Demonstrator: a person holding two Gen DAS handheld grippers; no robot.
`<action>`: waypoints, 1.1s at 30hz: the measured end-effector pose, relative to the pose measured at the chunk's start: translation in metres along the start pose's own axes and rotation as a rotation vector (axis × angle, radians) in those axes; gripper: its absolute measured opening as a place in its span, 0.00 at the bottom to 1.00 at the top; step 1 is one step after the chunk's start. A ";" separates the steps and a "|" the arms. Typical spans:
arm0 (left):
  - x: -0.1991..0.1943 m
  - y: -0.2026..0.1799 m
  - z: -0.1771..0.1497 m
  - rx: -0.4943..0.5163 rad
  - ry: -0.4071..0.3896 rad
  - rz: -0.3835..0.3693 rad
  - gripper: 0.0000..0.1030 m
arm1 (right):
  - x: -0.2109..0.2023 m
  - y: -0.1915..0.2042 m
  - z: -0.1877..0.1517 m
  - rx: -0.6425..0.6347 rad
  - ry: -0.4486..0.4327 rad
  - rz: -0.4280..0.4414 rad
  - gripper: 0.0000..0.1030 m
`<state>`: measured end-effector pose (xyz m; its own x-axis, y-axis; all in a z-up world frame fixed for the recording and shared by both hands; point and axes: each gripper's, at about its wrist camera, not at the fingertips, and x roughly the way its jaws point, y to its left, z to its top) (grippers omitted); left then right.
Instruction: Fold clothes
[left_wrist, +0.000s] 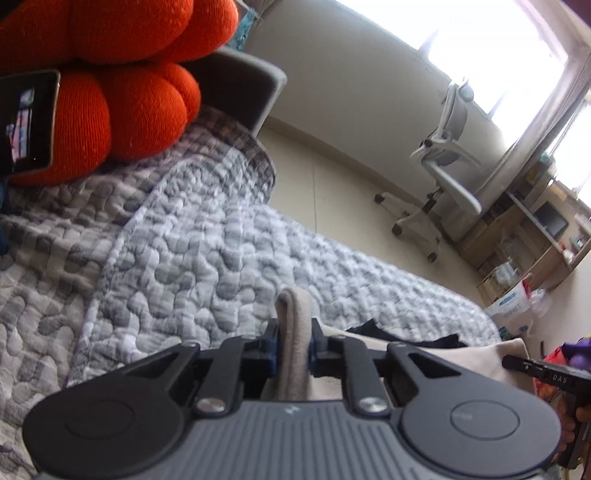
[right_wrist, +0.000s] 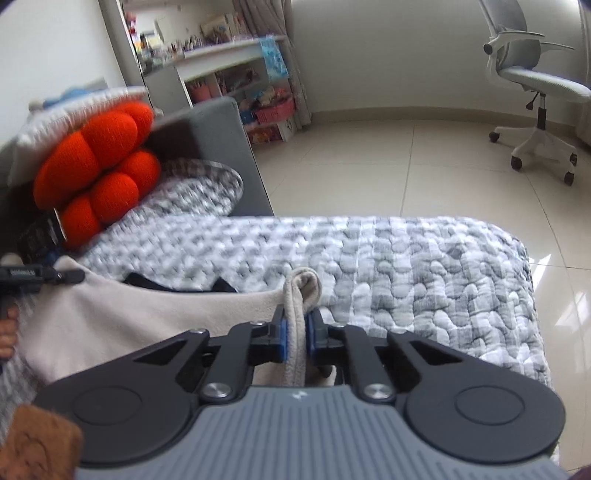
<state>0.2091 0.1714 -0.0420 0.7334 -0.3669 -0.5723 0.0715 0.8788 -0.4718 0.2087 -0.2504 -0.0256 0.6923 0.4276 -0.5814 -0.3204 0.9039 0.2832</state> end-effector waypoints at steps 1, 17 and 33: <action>-0.003 0.002 0.002 -0.013 -0.012 -0.011 0.14 | -0.005 -0.003 0.002 0.023 -0.022 0.025 0.11; 0.006 0.000 0.000 0.005 -0.022 0.046 0.14 | 0.005 -0.006 -0.001 0.061 -0.063 -0.032 0.11; 0.011 0.006 -0.004 -0.036 -0.030 0.064 0.15 | 0.023 0.000 -0.010 0.044 -0.047 -0.121 0.10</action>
<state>0.2146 0.1716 -0.0540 0.7559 -0.3001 -0.5819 -0.0002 0.8887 -0.4585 0.2176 -0.2402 -0.0465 0.7543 0.3133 -0.5770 -0.2044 0.9472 0.2471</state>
